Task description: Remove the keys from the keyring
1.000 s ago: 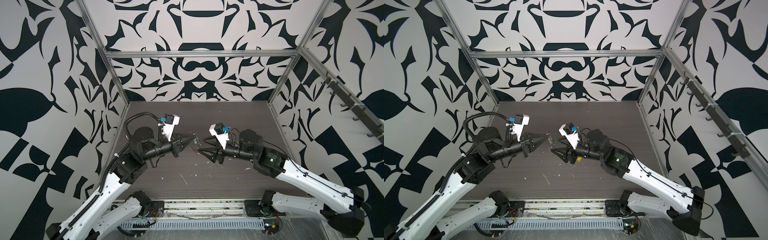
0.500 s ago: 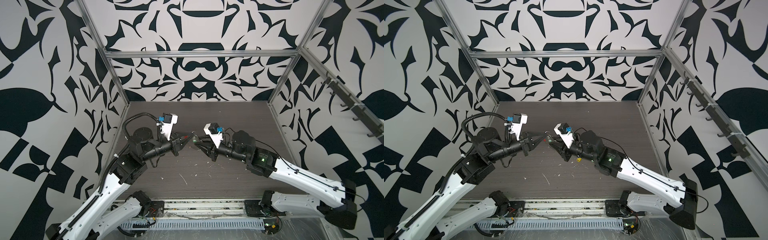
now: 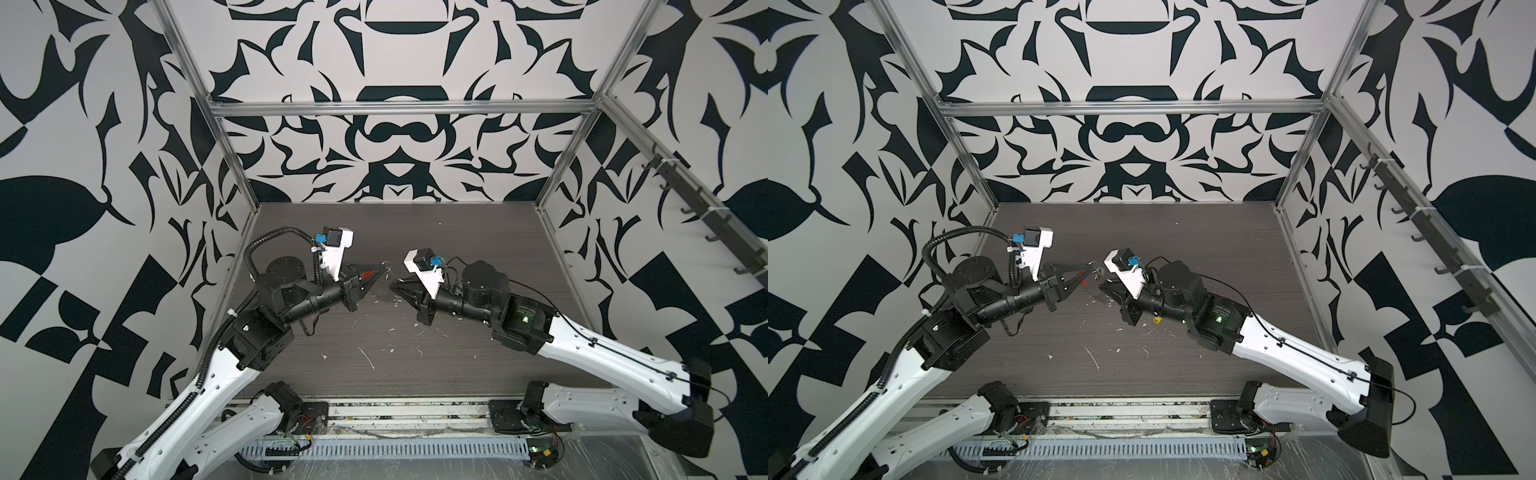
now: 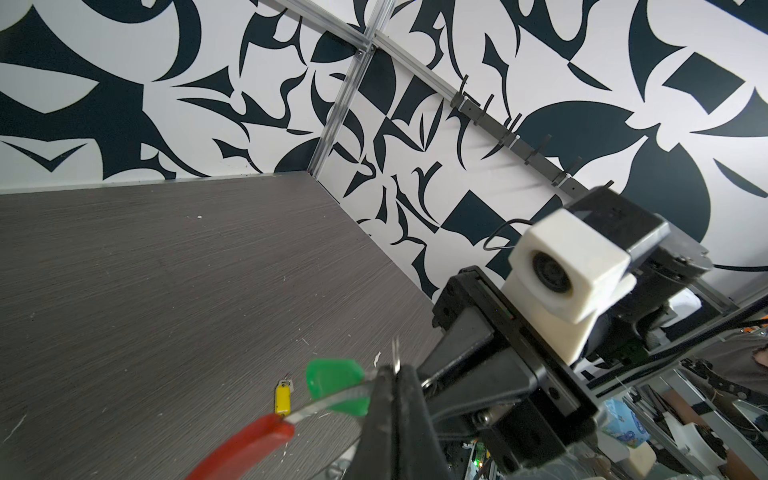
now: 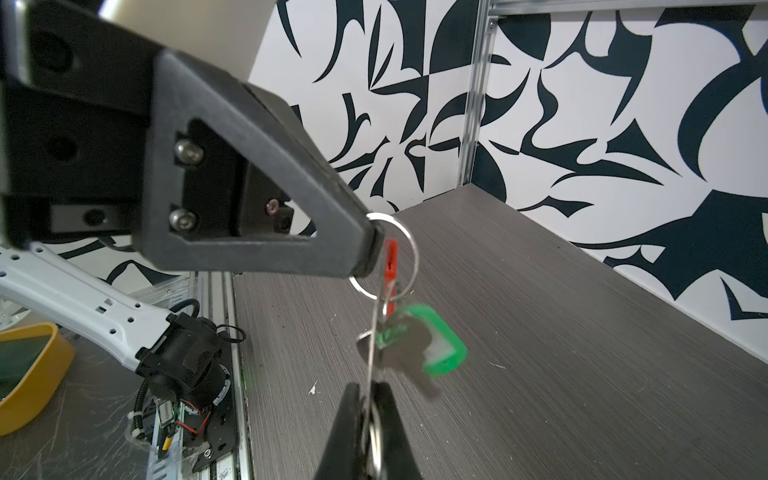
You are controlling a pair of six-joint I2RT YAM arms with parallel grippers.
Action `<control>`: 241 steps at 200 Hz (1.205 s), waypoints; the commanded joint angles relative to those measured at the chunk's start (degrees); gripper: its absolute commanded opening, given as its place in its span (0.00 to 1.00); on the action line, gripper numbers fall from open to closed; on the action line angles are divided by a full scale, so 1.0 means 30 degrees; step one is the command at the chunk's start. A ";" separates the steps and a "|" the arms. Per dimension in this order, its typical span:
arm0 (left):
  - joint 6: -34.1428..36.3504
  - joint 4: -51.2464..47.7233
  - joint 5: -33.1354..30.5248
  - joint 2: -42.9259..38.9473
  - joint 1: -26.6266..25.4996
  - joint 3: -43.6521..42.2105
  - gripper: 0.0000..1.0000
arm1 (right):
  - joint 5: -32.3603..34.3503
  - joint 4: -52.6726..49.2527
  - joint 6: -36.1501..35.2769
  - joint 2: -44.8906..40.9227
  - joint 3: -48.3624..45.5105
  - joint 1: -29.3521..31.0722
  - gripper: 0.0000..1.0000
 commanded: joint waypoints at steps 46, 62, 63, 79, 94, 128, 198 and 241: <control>0.0122 0.0459 -0.0415 0.0012 -0.0047 -0.0219 0.00 | -0.0304 0.0113 0.0064 -0.0047 0.1527 0.0074 0.00; 0.0122 0.0490 -0.0423 0.0040 -0.0034 -0.0252 0.00 | -0.0225 -0.0141 0.0071 0.0100 0.1835 0.0180 0.00; 0.0122 0.0490 -0.0421 0.0041 -0.0043 -0.0250 0.00 | -0.0240 -0.0155 0.0063 0.0104 0.1855 0.0187 0.00; 0.0122 0.0518 -0.0629 0.0041 -0.0067 -0.0285 0.00 | -0.0323 -0.0428 0.0068 0.0251 0.2192 0.0323 0.00; 0.0147 0.0562 -0.0866 -0.0003 -0.0081 -0.0307 0.00 | -0.0371 -0.0525 0.0071 0.0342 0.2334 0.0539 0.00; 0.0080 0.1565 -0.0903 -0.0091 -0.0081 -0.0764 0.00 | -0.0167 -0.0718 0.0143 0.0517 0.2461 0.1033 0.00; -0.0222 0.6764 -0.0532 -0.1867 -0.0081 -0.3872 0.00 | -0.1565 -0.1544 -0.0350 -0.0268 0.1912 0.1112 0.24; -0.0467 1.0454 -0.0648 -0.2657 -0.0078 -0.5701 0.00 | -0.1339 -0.1608 -0.0696 -0.1959 0.1026 0.1115 0.40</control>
